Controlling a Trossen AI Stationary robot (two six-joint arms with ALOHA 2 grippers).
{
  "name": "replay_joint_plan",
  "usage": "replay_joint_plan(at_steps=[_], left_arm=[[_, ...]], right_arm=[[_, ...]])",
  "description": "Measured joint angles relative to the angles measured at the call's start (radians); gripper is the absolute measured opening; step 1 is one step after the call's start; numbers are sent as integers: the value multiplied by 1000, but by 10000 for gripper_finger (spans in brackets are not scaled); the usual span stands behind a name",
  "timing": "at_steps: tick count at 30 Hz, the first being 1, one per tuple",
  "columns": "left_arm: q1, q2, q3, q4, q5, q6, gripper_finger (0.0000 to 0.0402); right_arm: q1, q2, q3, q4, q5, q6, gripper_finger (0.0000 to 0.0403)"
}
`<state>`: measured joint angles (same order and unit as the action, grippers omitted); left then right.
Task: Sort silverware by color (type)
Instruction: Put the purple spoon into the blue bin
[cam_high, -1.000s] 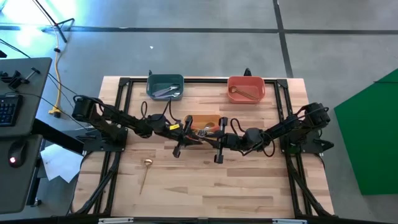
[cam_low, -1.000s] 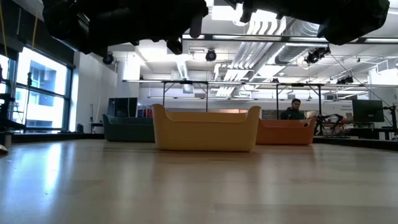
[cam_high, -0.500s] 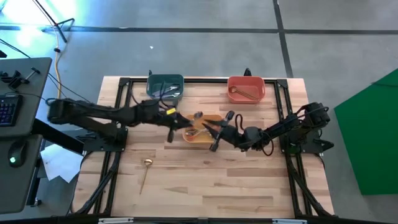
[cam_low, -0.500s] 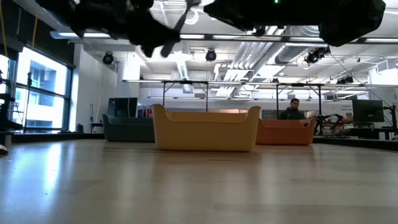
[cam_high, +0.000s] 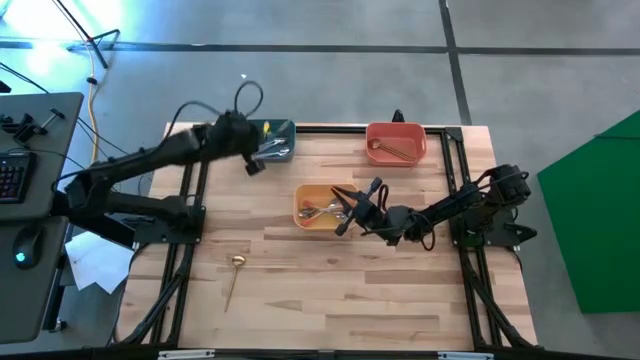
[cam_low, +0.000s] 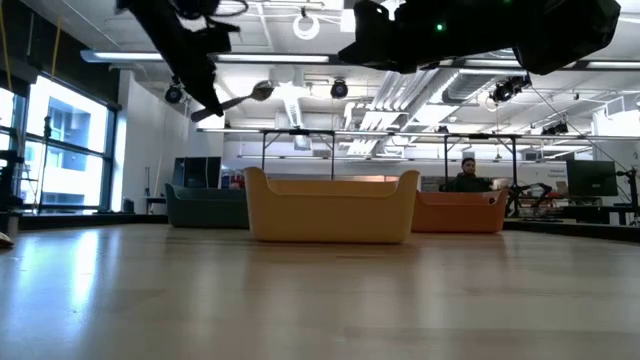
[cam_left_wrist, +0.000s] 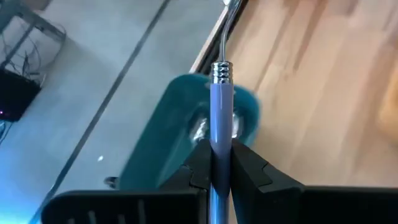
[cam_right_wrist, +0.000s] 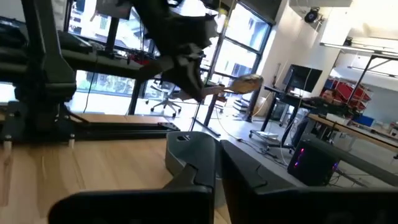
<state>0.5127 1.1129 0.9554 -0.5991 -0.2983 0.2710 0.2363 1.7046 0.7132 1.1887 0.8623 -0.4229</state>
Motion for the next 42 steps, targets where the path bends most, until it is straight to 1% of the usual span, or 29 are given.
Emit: replay_joint_plan(at_steps=[2, 5, 7, 12, 16, 17, 19, 23, 31, 35, 38, 42], left_arm=[[66, 56, 52, -33, 50, 81, 17], [136, 155, 116, -93, 119, 204, 17], [169, 228, 148, -125, 140, 268, 17], [242, 396, 183, -157, 135, 388, 17], [287, 488, 184, -148, 27, 474, 18], [300, 504, 184, -146, 16, 492, 18], [328, 529, 184, -141, 20, 515, 17], [360, 571, 185, -135, 67, 520, 17], [358, 619, 185, -67, 161, 552, 17], [358, 631, 185, -59, 166, 550, 17], [358, 633, 185, -67, 163, 525, 28], [358, 633, 185, -67, 157, 495, 60]], right_arm=[[1, 0, 0, -8, 0, -1, 10], [7, 0, 0, -28, 1, -3, 12], [12, 0, 0, -39, 1, -2, 5], [23, 0, 0, -48, 2, -5, 3], [34, 0, 0, -49, 2, -16, 1], [35, 0, 0, -49, 2, -16, 1], [35, 0, 0, -49, 2, -16, 0], [35, 0, 0, -49, 2, -17, 0], [35, 0, 0, -49, 3, -17, 0], [35, 0, 0, -49, 3, -23, 0], [35, 0, 0, -49, 3, -23, 0], [35, 0, 0, -52, 3, -23, 0]])
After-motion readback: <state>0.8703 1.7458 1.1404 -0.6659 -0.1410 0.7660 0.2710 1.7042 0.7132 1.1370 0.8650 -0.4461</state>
